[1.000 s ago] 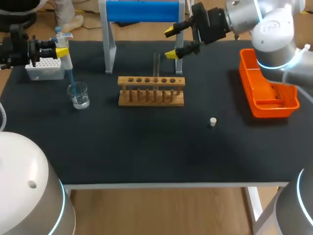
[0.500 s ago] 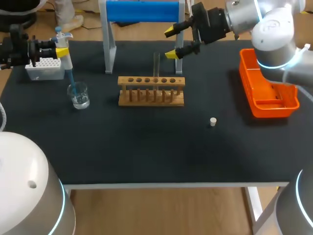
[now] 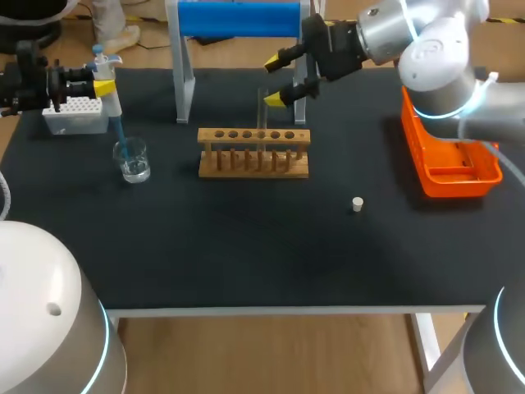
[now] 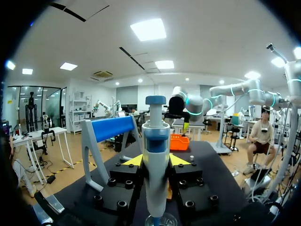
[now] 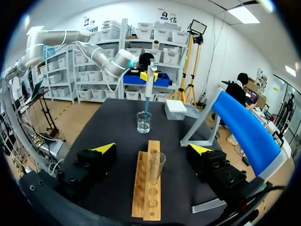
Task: Invert the test tube, pick up the pipette, mount the tip to pipette, aspirate from beaker and dispense into the tube, eject the tip, return the pipette, and cap with the stopper.
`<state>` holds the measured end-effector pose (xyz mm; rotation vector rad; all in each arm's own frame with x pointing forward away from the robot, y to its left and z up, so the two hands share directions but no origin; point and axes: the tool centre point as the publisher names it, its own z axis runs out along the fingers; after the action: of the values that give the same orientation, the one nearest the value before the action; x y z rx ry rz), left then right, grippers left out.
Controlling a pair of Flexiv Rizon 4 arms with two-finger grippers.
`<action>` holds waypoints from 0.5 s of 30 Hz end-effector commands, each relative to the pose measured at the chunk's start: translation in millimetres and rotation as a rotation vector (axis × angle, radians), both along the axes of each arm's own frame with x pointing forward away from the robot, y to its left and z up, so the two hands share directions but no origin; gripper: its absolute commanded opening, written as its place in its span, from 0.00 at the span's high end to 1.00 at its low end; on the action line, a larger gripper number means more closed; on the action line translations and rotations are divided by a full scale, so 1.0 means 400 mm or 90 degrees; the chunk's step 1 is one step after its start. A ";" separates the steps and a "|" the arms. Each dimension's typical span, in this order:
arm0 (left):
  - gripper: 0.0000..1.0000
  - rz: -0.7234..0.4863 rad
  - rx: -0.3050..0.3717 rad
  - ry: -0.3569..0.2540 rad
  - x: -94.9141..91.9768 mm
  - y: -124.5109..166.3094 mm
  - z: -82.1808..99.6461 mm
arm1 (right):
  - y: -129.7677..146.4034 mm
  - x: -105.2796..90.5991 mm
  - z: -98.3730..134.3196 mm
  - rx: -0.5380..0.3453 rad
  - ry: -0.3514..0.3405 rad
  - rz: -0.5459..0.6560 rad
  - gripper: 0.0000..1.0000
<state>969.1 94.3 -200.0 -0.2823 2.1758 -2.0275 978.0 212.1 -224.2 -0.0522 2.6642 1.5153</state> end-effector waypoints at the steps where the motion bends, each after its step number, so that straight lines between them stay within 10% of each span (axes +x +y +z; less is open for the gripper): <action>1: 1.00 0.000 0.001 0.000 -0.001 -0.001 0.001 | 0.001 0.028 -0.019 0.000 0.003 0.005 0.00; 15: 1.00 0.000 0.001 0.000 -0.001 -0.001 0.001 | -0.020 0.049 -0.065 0.007 0.002 0.049 0.00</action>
<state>969.1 94.2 -200.0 -0.2822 2.1758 -2.0275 992.2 205.8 -245.1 -0.1379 2.6825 1.5366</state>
